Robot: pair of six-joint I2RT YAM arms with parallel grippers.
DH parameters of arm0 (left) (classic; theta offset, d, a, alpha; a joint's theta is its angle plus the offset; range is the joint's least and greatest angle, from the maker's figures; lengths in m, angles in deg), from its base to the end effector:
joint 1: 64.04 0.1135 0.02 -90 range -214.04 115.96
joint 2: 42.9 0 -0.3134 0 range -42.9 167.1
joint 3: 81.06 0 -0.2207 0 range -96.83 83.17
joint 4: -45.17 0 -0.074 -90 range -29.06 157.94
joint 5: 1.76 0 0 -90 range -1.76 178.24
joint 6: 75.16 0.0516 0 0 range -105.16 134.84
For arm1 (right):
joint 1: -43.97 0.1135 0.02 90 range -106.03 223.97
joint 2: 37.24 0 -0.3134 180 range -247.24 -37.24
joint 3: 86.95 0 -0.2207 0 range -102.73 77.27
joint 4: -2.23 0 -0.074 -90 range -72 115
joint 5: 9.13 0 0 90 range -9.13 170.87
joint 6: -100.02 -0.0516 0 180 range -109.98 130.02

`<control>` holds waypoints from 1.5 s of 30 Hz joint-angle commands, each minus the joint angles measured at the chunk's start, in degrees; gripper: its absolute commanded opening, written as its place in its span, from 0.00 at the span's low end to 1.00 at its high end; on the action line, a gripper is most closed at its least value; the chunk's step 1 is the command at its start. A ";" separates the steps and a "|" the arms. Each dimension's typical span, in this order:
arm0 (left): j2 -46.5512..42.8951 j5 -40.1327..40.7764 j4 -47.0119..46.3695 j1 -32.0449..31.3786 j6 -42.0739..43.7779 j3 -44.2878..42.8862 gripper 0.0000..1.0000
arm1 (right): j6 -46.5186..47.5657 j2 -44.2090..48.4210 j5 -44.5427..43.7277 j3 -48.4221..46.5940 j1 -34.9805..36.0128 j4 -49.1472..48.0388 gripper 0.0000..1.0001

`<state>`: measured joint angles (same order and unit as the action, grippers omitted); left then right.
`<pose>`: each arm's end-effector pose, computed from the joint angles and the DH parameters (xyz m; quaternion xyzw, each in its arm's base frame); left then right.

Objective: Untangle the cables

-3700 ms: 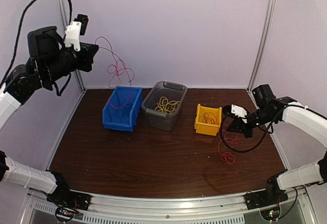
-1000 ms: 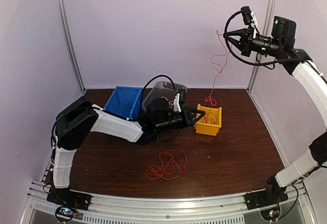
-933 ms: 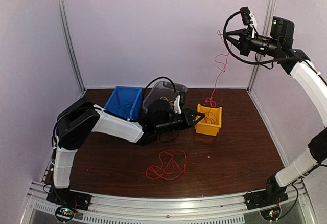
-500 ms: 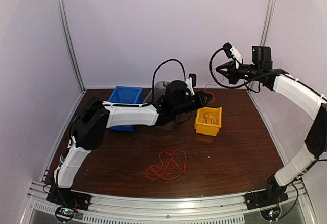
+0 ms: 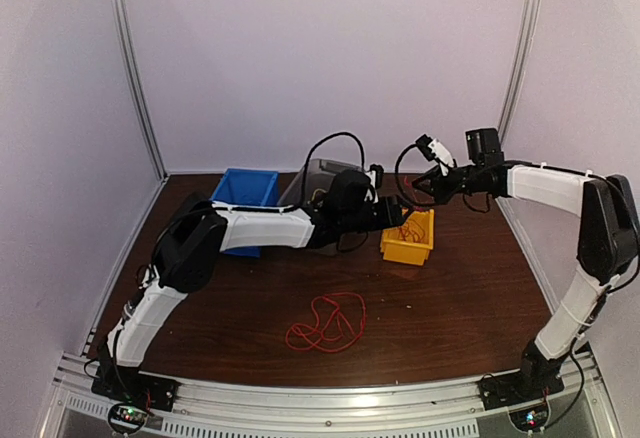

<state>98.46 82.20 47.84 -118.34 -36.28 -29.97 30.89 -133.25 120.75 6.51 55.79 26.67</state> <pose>0.3465 -0.4915 0.2289 0.0540 0.7917 -0.5083 0.3345 0.3503 0.1071 0.3255 -0.3873 0.7510 0.2652 0.4643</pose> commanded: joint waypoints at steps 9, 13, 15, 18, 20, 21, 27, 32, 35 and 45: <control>-12.12 -6.67 -15.69 0.25 1.38 14.75 0.75 | 1.62 -2.10 -0.15 -0.22 -0.34 2.74 0.00; -16.73 -6.65 -20.05 0.25 1.68 21.07 0.75 | 2.48 -2.08 0.09 0.02 -0.28 4.28 0.02; -20.53 -5.26 -20.14 0.25 2.60 24.28 0.75 | 4.90 -3.21 0.32 -0.58 0.54 7.25 0.04; -26.03 -2.63 -17.98 0.25 5.41 28.84 0.75 | 7.00 -5.53 -0.20 -1.44 2.23 12.09 0.05; -30.20 -0.64 -15.54 0.25 8.08 31.29 0.74 | 6.00 -7.16 0.13 -2.31 1.98 13.97 0.05; -32.16 0.46 -14.24 0.25 9.20 32.47 0.74 | 5.84 -7.52 0.11 -2.58 1.84 14.41 0.05; -40.82 4.91 -3.06 0.19 15.45 35.74 0.74 | 4.85 -9.62 -0.86 -5.72 1.90 18.63 0.05; -45.95 8.48 1.96 0.16 17.52 39.70 0.74 | 5.57 -10.14 -1.13 -6.62 2.35 22.12 0.06; -48.73 10.99 3.68 0.16 17.80 42.71 0.74 | 5.54 -10.65 -2.40 -7.01 3.04 24.30 0.11; -57.00 18.38 15.47 0.18 21.37 49.56 0.77 | 4.98 1.66 -9.83 -6.61 3.48 25.28 0.40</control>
<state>44.67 96.60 57.76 -118.34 -18.62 18.05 36.96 -140.85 117.25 0.04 59.11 53.24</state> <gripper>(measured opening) 0.764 0.378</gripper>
